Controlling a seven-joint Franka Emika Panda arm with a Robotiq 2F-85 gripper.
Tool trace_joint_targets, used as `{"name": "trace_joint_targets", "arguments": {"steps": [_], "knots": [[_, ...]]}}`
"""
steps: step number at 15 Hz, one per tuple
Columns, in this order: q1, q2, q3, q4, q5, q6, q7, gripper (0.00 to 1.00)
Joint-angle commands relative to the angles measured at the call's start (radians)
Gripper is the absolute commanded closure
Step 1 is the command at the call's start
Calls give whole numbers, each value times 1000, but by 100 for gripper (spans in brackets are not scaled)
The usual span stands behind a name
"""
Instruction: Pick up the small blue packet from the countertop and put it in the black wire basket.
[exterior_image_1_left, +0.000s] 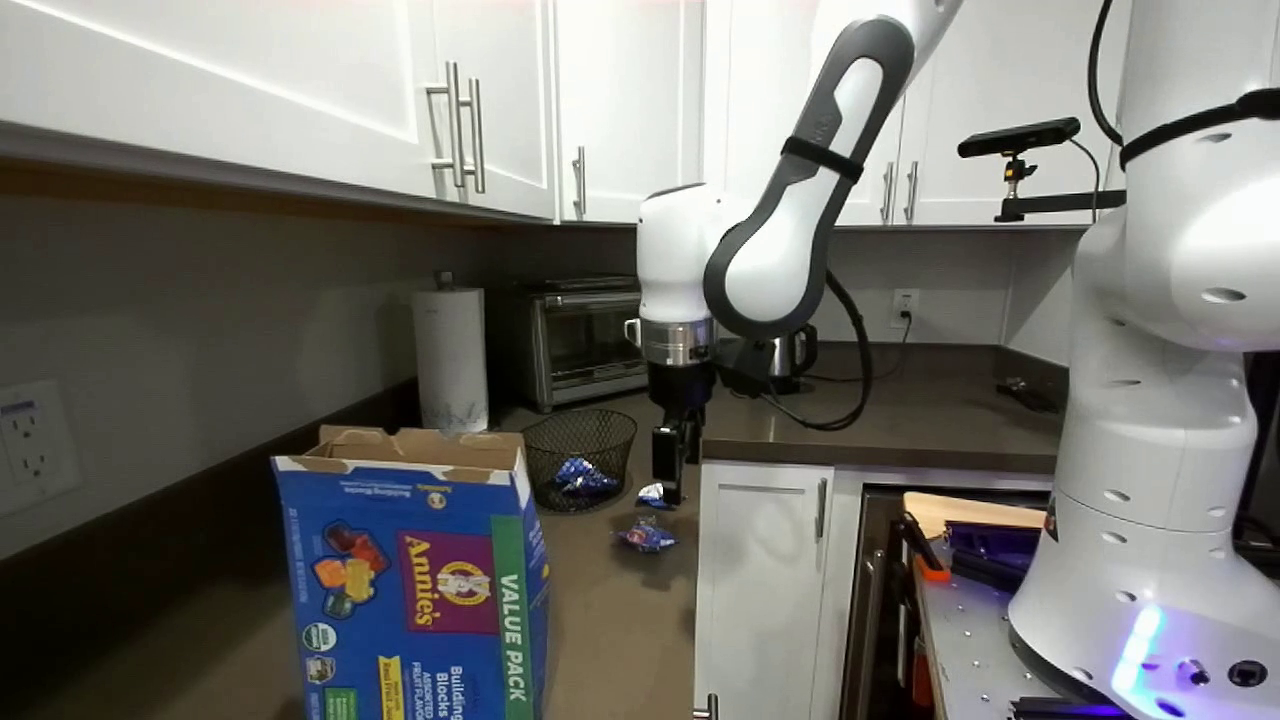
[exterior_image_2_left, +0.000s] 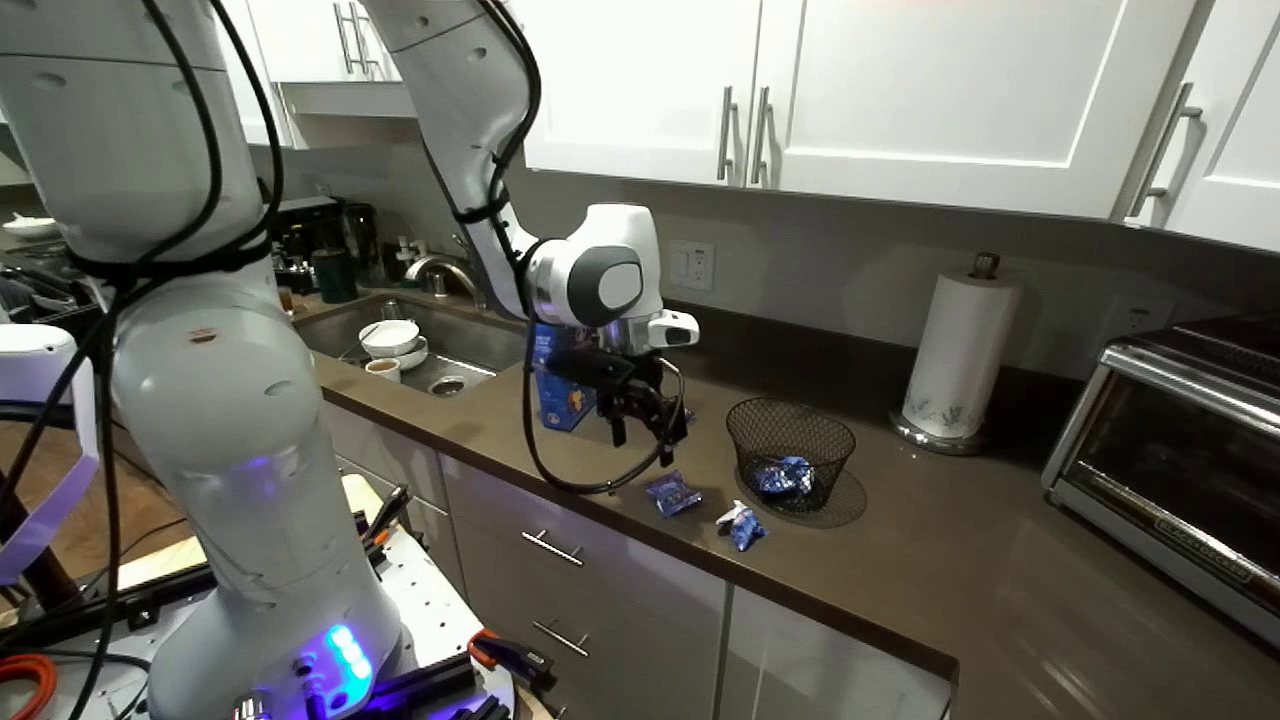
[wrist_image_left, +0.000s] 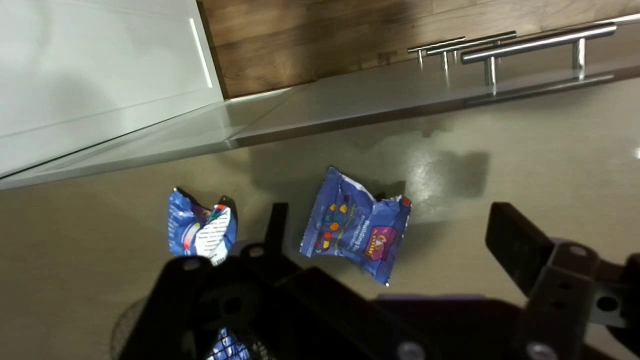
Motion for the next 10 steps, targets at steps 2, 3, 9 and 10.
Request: {"name": "trace_joint_targets", "arguments": {"steps": [2, 3, 9, 10], "knots": [[-8, 161, -14, 77, 135, 78, -142, 0], [-12, 187, -4, 93, 175, 84, -177, 0], [-61, 325, 64, 206, 328, 92, -344, 0], [-62, 343, 61, 222, 321, 90, -349, 0]]}}
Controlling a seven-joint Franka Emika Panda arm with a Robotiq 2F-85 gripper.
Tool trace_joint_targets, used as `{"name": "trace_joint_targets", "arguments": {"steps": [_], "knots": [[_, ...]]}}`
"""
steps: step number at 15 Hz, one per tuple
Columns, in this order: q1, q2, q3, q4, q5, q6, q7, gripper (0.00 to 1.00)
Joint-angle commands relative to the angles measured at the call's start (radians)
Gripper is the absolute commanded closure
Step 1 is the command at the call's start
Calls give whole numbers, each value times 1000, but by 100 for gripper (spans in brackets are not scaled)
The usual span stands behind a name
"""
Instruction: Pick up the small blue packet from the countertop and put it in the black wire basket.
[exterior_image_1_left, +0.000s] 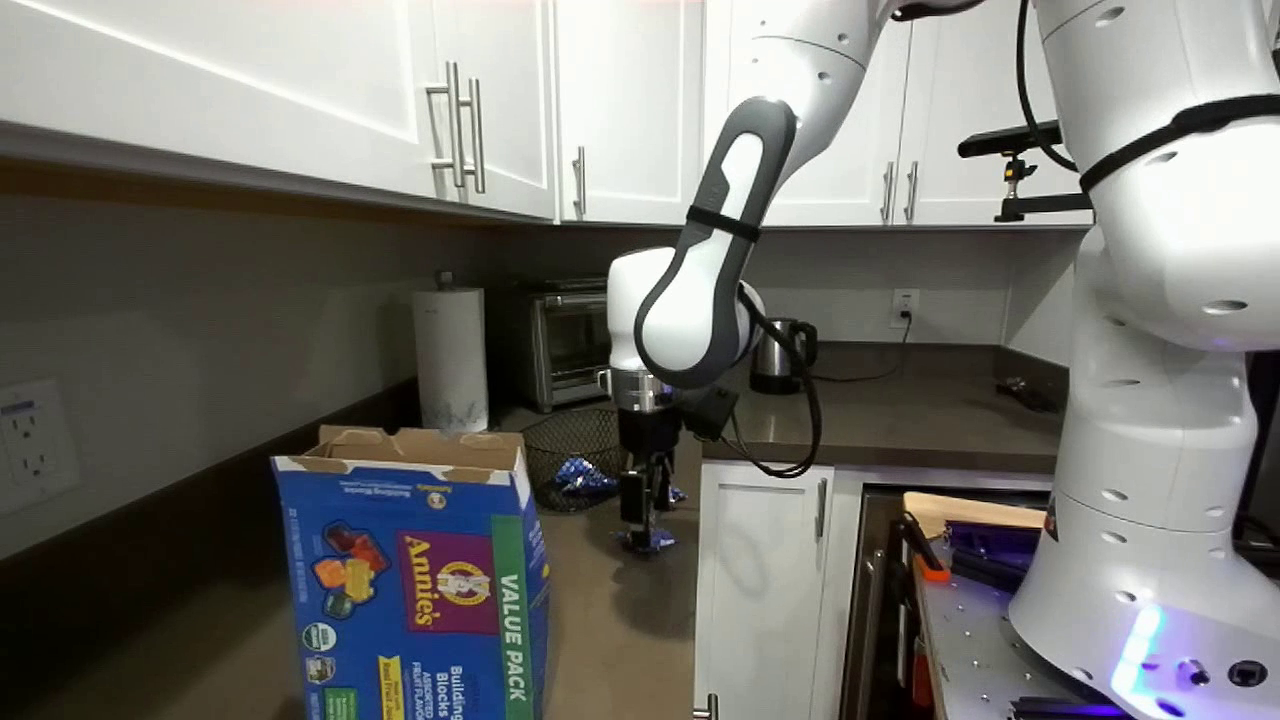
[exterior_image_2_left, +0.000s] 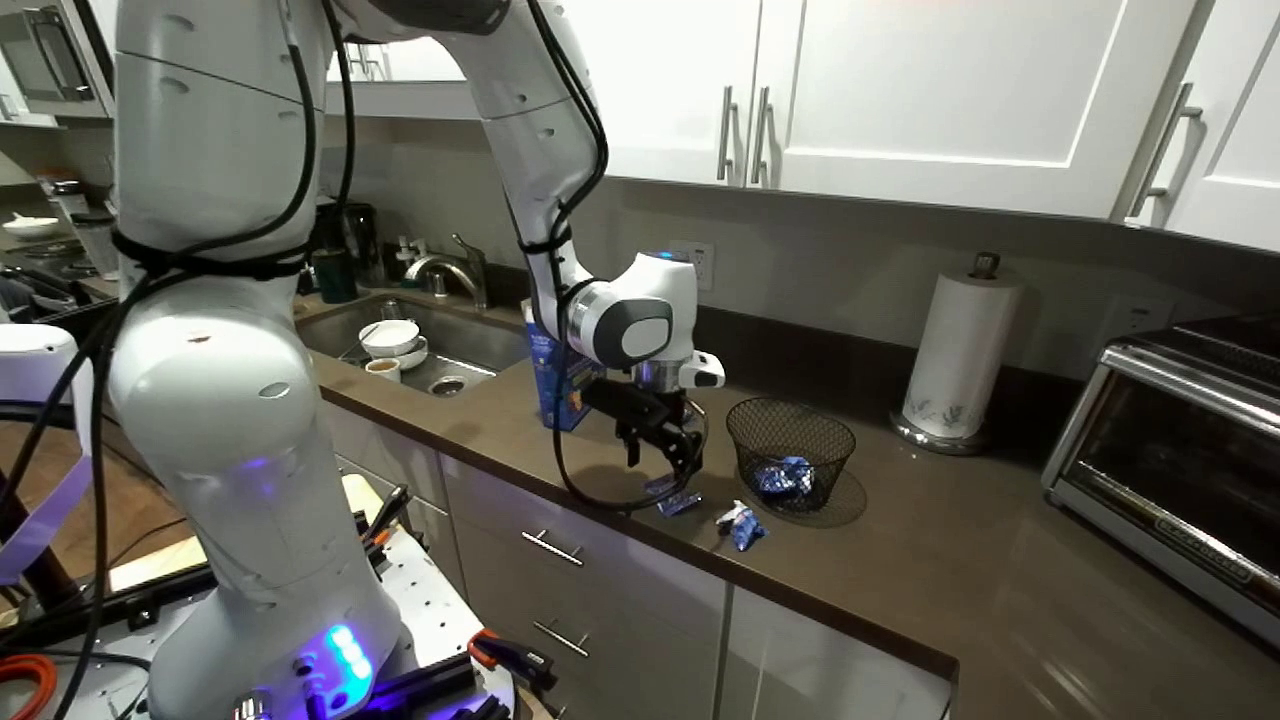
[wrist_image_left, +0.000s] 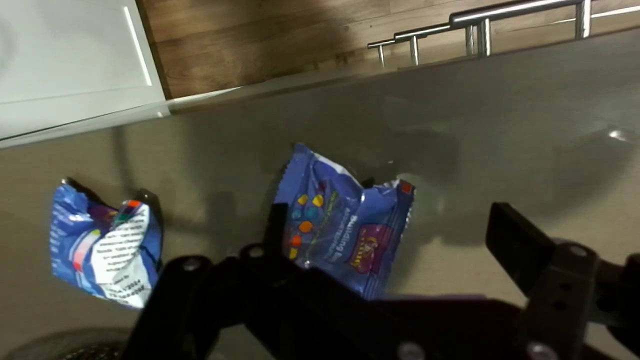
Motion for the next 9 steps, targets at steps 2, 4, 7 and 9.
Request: {"name": "trace_joint_targets", "arguments": {"steps": [2, 4, 7, 9], "knots": [[-50, 85, 33, 71, 34, 8, -93, 26], [-56, 101, 31, 84, 26, 6, -97, 30], [-59, 107, 28, 93, 20, -7, -95, 50], [-60, 103, 26, 92, 18, -12, -94, 63]]}}
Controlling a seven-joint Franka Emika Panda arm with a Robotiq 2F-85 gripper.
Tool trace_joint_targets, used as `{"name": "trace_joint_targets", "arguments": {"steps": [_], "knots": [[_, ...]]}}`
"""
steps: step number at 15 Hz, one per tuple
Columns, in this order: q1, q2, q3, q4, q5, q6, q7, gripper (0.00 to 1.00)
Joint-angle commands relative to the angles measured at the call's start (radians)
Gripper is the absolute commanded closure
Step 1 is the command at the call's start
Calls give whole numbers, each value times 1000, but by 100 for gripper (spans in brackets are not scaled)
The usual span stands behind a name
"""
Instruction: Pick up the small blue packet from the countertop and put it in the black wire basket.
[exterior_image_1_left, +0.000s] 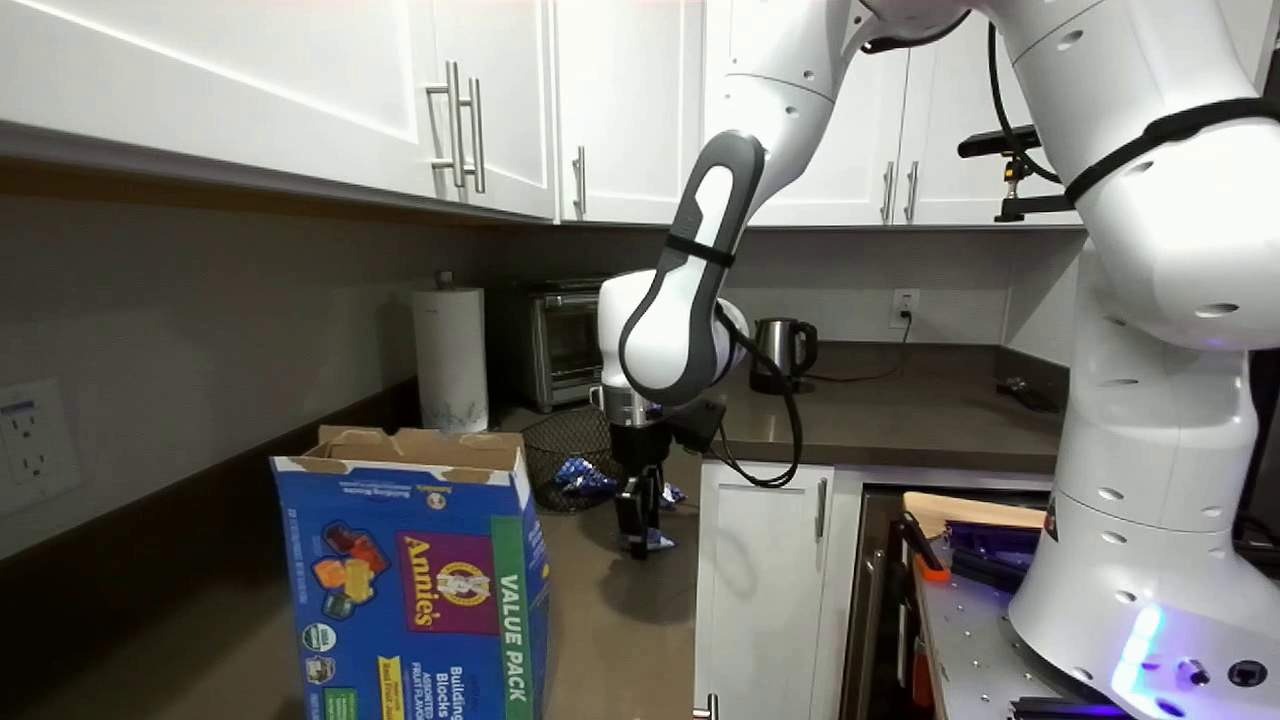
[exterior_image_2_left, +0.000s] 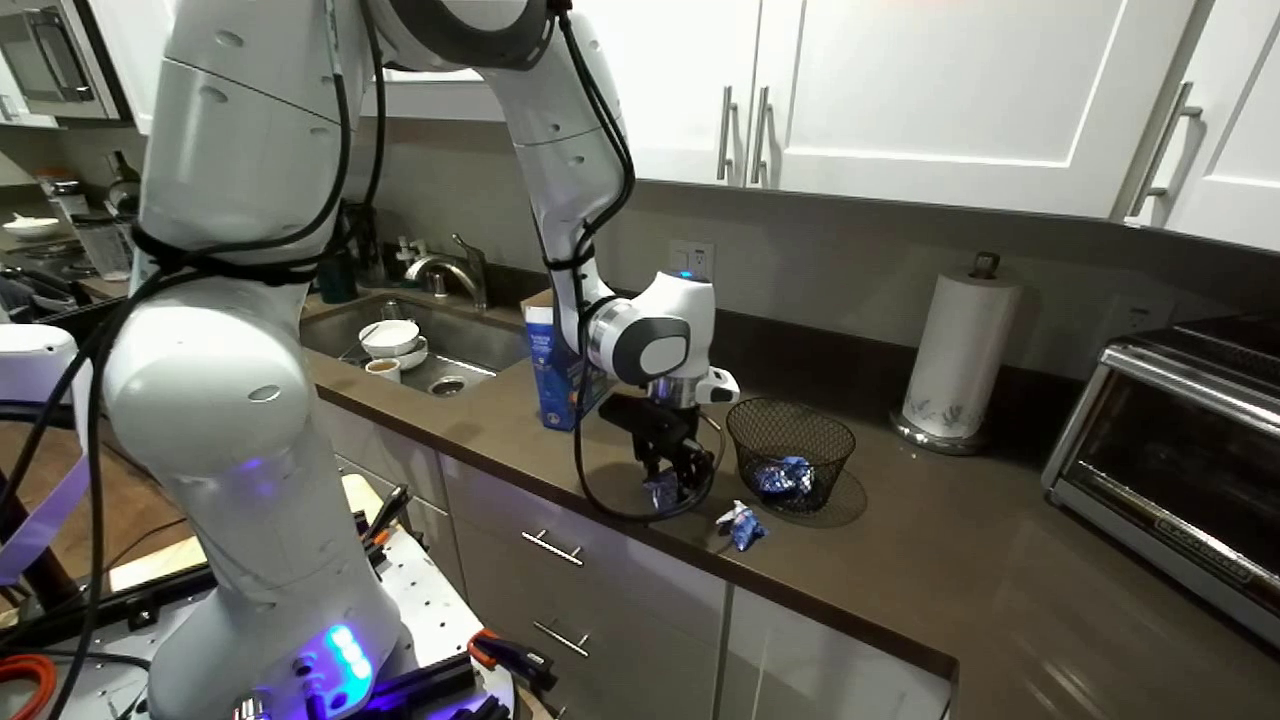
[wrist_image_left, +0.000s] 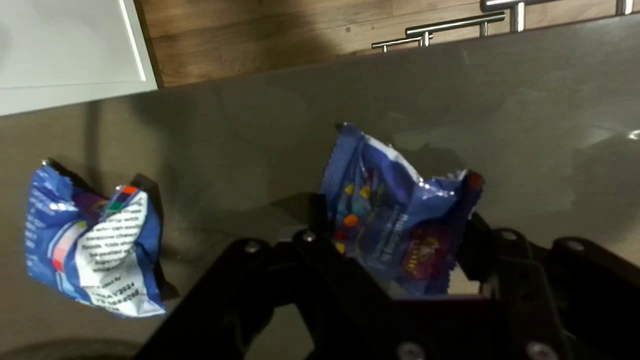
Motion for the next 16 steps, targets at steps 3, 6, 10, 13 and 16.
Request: {"name": "trace_joint_targets", "arguments": {"steps": [3, 6, 10, 13, 16], "knots": [[-2, -28, 5, 3, 4, -51, -20, 83], [15, -74, -2, 0, -3, -134, -8, 96], [31, -194, 5, 3, 9, -346, -27, 94], [53, -292, -16, 22, -23, -467, -4, 94], [61, -352, -44, 52, -98, -487, 23, 94]]}}
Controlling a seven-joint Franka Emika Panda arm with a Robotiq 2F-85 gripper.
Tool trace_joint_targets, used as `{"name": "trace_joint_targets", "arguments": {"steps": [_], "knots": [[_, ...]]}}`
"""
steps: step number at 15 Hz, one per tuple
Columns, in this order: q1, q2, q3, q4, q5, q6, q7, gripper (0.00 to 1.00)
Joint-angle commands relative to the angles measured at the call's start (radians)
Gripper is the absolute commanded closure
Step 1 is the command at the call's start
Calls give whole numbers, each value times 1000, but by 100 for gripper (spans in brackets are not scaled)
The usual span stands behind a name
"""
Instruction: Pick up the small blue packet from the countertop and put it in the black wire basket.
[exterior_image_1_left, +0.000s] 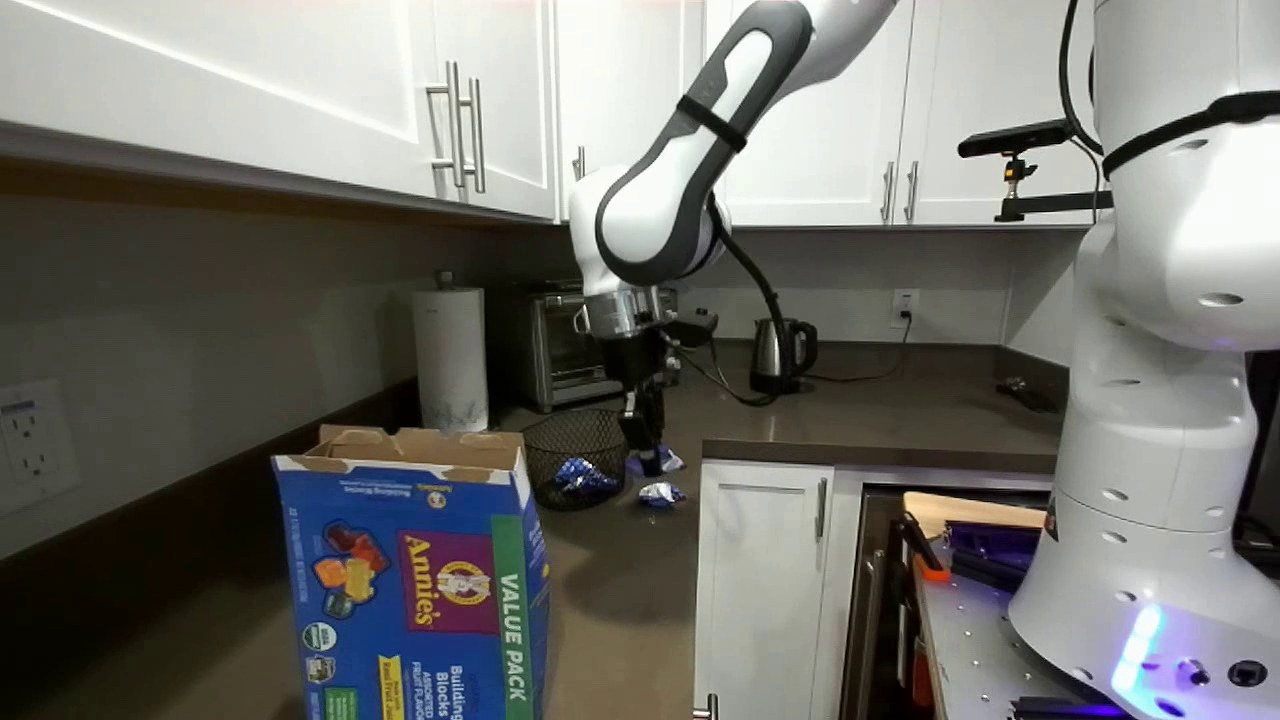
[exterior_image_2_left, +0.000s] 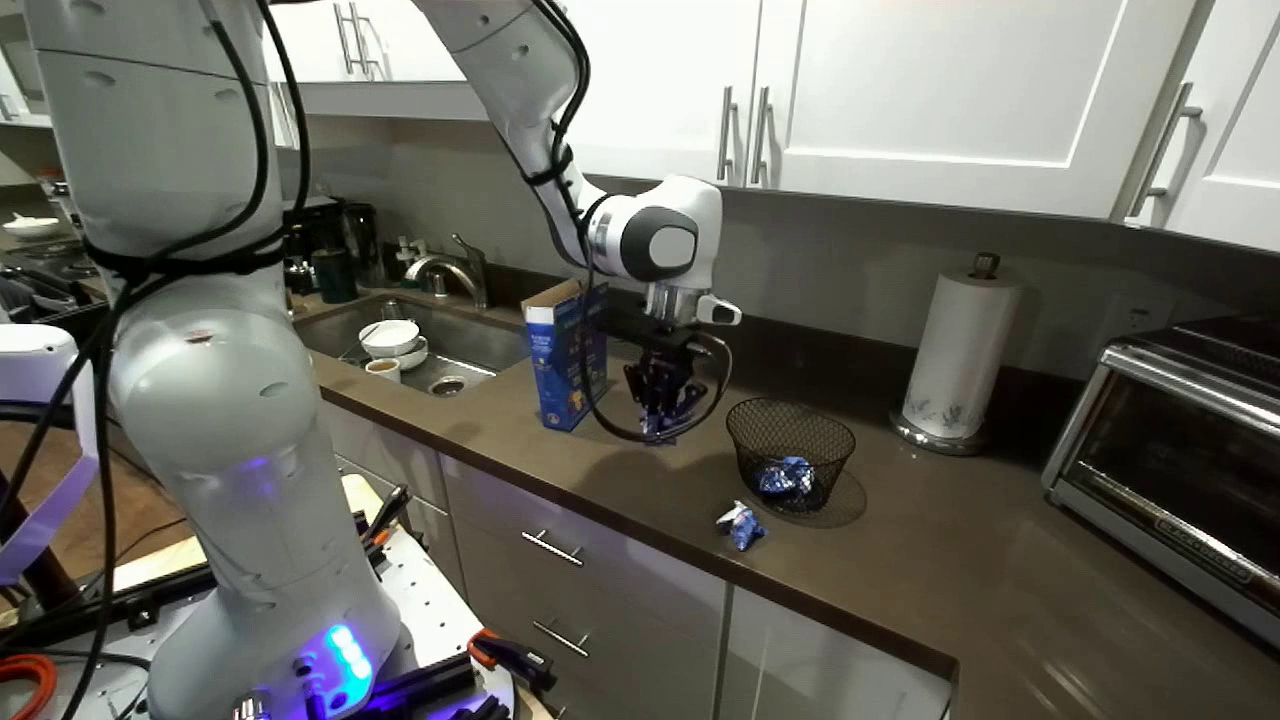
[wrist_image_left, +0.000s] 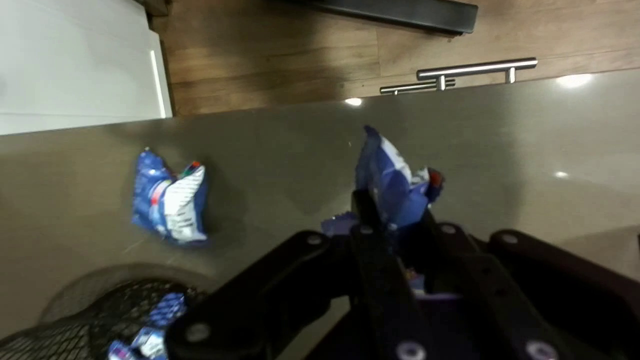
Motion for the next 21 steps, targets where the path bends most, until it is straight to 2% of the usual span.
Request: {"name": "trace_joint_targets", "arguments": {"steps": [1, 5, 10, 13, 17, 18, 19, 21], "knots": [[11, -79, -44, 20, -125, -1, 46, 93], [4, -65, -75, 40, -283, 98, 101, 95], [7, 20, -105, 55, -382, 265, 172, 94], [27, 83, -149, 84, -513, 353, 277, 94], [60, 149, -205, 147, -633, 374, 374, 92], [68, 161, -213, 161, -648, 367, 389, 71], [70, 167, -210, 167, -638, 362, 383, 56], [75, 163, -201, 167, -609, 337, 362, 45]]}}
